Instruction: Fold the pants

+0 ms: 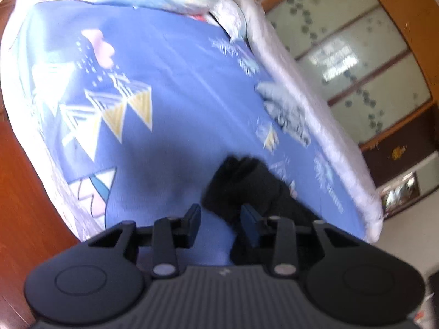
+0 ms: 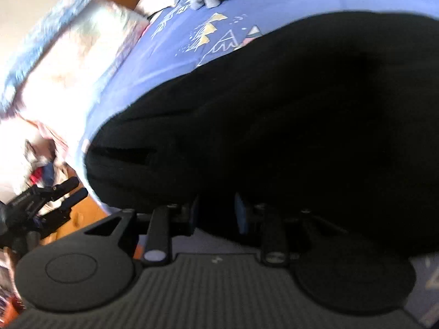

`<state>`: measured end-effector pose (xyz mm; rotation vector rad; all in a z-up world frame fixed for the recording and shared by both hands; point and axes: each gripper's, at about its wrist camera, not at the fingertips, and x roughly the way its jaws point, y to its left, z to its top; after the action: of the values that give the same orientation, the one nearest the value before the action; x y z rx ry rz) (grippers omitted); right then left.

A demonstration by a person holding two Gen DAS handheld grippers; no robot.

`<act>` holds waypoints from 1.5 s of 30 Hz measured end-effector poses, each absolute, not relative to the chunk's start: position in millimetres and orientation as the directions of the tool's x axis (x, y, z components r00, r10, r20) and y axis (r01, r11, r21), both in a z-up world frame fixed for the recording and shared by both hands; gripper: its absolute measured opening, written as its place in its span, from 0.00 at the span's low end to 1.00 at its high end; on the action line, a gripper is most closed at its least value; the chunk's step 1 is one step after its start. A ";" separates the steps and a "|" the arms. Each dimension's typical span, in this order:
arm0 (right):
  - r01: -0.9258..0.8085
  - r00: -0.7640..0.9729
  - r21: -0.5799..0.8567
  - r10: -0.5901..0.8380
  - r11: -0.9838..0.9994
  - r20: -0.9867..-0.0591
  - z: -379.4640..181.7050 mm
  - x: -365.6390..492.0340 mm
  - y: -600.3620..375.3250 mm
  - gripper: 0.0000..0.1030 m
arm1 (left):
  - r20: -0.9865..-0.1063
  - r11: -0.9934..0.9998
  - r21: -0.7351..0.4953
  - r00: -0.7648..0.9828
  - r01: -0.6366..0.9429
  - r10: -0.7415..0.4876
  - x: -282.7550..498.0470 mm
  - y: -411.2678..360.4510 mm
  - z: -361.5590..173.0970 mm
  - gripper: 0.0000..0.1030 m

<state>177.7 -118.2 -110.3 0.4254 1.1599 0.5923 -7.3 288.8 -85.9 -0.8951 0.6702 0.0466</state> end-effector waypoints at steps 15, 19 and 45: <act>0.097 0.557 0.662 0.511 0.743 -0.655 -93.8 145.5 -290.3 0.31 | -0.553 0.575 -0.785 0.679 -0.231 -0.483 5.4 202.7 -94.0 0.67; 0.188 0.646 0.686 0.438 0.702 -0.625 -91.0 123.9 -349.0 0.31 | -0.593 0.600 -0.765 0.623 -0.236 -0.510 20.3 172.9 -111.2 0.76; 0.597 0.748 0.676 0.006 0.433 -0.664 -131.1 101.7 -531.8 0.11 | -0.576 0.490 -0.782 0.746 -0.384 -0.334 107.0 259.6 -118.4 0.19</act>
<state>101.7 -531.8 -131.1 1.0733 0.6507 -0.4016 107.0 259.6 -118.4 -1.0876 0.7669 0.0346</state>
